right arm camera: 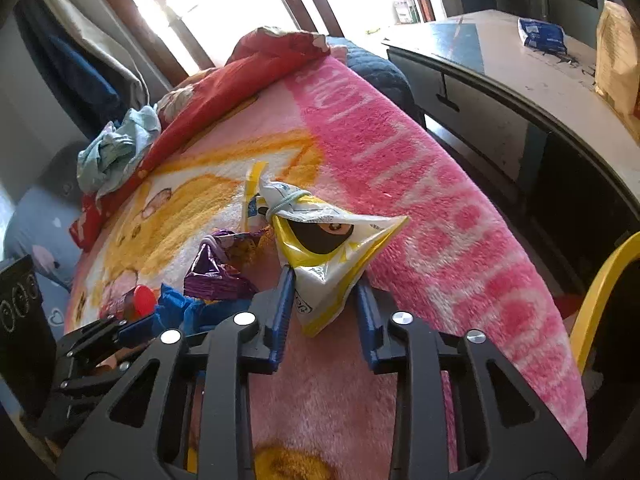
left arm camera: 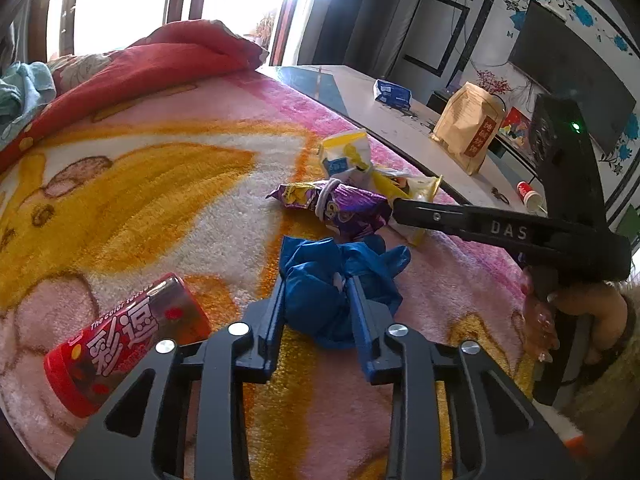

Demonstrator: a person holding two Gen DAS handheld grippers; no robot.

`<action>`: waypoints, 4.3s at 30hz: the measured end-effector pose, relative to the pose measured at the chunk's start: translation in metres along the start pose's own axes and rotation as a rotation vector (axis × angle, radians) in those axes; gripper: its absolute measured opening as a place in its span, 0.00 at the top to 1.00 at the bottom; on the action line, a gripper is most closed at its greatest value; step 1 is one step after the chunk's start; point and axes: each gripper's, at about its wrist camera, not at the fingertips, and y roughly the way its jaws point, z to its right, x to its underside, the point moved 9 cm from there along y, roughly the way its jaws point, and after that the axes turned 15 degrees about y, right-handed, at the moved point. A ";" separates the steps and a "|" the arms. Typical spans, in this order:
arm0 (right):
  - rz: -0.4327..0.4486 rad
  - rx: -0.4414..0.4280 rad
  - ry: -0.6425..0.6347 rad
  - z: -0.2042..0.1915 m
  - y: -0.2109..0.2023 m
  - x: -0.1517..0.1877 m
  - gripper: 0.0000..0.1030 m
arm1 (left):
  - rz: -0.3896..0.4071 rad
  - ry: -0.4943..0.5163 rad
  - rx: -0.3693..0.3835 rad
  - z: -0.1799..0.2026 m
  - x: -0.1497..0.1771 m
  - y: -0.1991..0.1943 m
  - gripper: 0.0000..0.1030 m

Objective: Collect trash
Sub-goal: 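Grasp the blue glove with the left tool while the right tool grasps the yellow-white wrapper, then carry the blue glove in the left tool and yellow wrapper in the right tool over the bin, then open both tools to drop the glove and wrapper into the bin, then move both tools back toward the red candy tube and purple wrapper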

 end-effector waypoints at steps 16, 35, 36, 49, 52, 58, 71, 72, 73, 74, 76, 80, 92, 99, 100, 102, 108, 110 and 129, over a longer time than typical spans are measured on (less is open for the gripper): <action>0.156 0.067 0.020 0.023 -0.054 0.007 0.82 | 0.026 0.041 0.063 0.034 -0.007 -0.009 0.85; 0.249 0.097 0.109 0.067 -0.115 0.005 0.82 | 0.083 0.134 0.147 0.093 -0.034 -0.026 0.86; 0.254 0.103 0.115 0.071 -0.118 0.005 0.82 | 0.085 0.140 0.152 0.097 -0.036 -0.026 0.86; 0.330 0.186 0.226 0.131 -0.165 0.003 0.82 | 0.105 0.216 0.203 0.138 -0.055 -0.022 0.86; 0.344 0.206 0.246 0.144 -0.174 0.004 0.82 | 0.109 0.234 0.217 0.150 -0.060 -0.021 0.86; 0.370 0.250 0.298 0.171 -0.191 0.008 0.82 | 0.115 0.268 0.240 0.174 -0.069 -0.014 0.86; 0.380 0.332 0.416 0.223 -0.212 0.022 0.82 | 0.116 0.328 0.280 0.213 -0.081 0.005 0.86; 0.377 0.338 0.432 0.228 -0.213 0.024 0.82 | 0.115 0.333 0.282 0.215 -0.081 0.007 0.86; 0.375 0.342 0.442 0.231 -0.214 0.025 0.82 | 0.114 0.337 0.284 0.218 -0.081 0.008 0.86; 0.372 0.347 0.455 0.236 -0.215 0.027 0.82 | 0.113 0.344 0.287 0.222 -0.081 0.010 0.86; 0.368 0.353 0.477 0.242 -0.216 0.030 0.82 | 0.109 0.354 0.292 0.228 -0.081 0.014 0.86; 0.364 0.359 0.518 0.255 -0.219 0.035 0.82 | 0.097 0.378 0.304 0.241 -0.079 0.024 0.86; 0.403 0.356 0.549 0.266 -0.234 0.036 0.72 | 0.053 0.472 0.331 0.281 -0.080 0.059 0.83; 0.437 0.375 0.529 0.260 -0.240 0.033 0.52 | 0.064 0.440 0.294 0.272 -0.082 0.061 0.22; 0.445 0.382 0.516 0.258 -0.241 0.032 0.50 | 0.070 0.435 0.283 0.269 -0.083 0.059 0.14; 0.461 0.389 0.480 0.251 -0.241 0.028 0.49 | 0.087 0.423 0.263 0.262 -0.085 0.054 0.10; 0.496 0.356 0.391 0.222 -0.240 0.019 0.45 | 0.132 0.366 0.212 0.234 -0.088 0.035 0.07; 0.501 0.348 0.361 0.212 -0.239 0.017 0.43 | 0.148 0.351 0.194 0.225 -0.089 0.028 0.07; 0.485 0.230 0.137 0.112 -0.207 0.016 0.33 | 0.242 0.223 0.004 0.127 -0.087 -0.026 0.07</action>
